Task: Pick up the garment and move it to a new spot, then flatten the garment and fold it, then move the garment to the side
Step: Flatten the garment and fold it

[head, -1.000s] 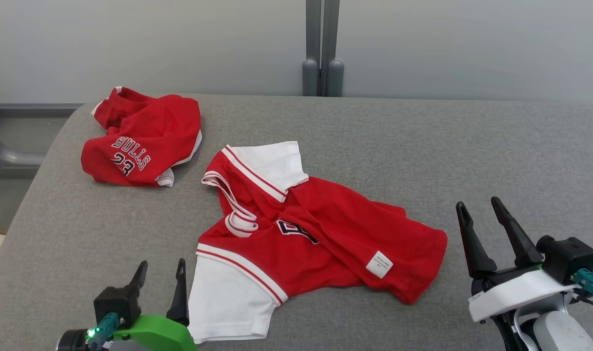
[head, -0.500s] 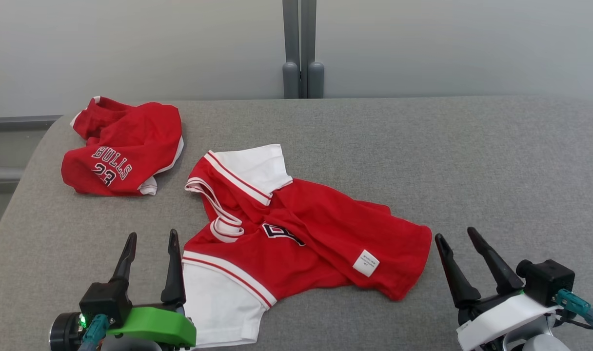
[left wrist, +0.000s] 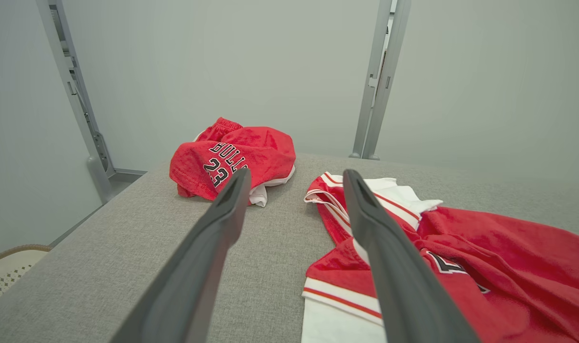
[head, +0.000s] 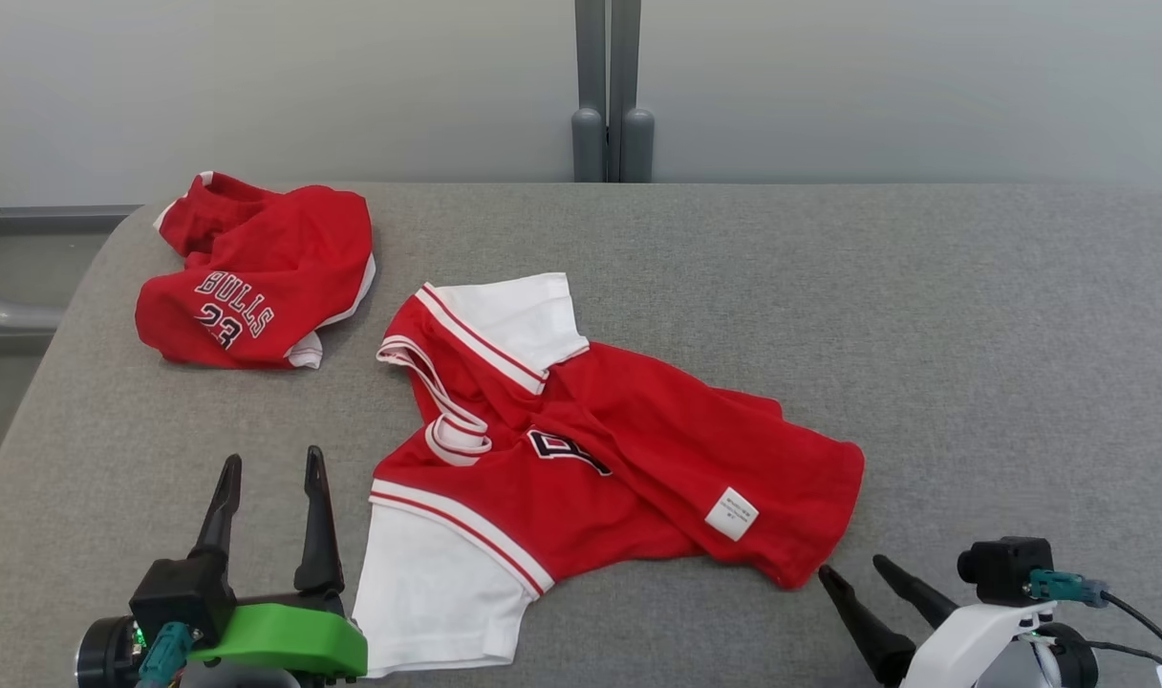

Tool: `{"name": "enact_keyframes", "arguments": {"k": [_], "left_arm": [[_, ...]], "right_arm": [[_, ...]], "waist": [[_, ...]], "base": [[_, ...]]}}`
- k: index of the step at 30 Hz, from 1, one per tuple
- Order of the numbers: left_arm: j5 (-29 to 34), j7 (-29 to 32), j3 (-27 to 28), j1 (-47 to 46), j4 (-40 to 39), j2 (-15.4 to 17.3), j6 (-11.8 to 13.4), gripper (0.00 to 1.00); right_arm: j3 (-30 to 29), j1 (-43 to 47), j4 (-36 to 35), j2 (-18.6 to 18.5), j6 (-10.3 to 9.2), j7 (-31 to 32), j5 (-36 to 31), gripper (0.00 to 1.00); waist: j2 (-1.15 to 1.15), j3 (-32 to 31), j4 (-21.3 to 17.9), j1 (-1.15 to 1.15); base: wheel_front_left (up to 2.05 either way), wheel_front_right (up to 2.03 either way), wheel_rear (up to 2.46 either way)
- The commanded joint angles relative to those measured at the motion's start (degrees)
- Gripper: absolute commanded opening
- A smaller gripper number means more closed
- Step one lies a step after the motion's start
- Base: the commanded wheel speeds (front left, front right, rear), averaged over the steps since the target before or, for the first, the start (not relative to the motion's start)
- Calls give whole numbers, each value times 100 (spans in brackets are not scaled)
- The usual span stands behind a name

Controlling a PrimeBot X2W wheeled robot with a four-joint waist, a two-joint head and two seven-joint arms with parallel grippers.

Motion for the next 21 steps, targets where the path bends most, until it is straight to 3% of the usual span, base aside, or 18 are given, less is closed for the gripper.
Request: {"name": "enact_keyframes", "arguments": {"k": [1,5,18,19,20,21], "left_arm": [[34,-16,20,39,2,-60,-47,100],[82,-11,40,-17,43,-137,-125,100],[223,-11,209,-70,208,-317,-271,100],[217,-11,223,-75,222,-329,-284,100],[201,-11,243,-81,239,-342,-295,100],[207,-11,259,-85,251,-354,-304,100]], "right_arm": [[60,-57,41,-46,2,164,137,100],[114,-167,242,-31,2,420,322,100],[387,-457,667,105,2,423,620,99],[425,-485,663,81,2,401,620,84],[467,-513,665,57,2,378,631,59],[513,-535,647,33,2,339,629,16]], "waist": [[0,31,44,0],[0,106,147,0],[0,235,401,0],[0,240,409,0],[0,245,414,0],[0,247,416,0]], "base": [[0,0,0],[0,0,0],[0,0,0],[0,0,0],[0,0,0],[0,0,0]]}}
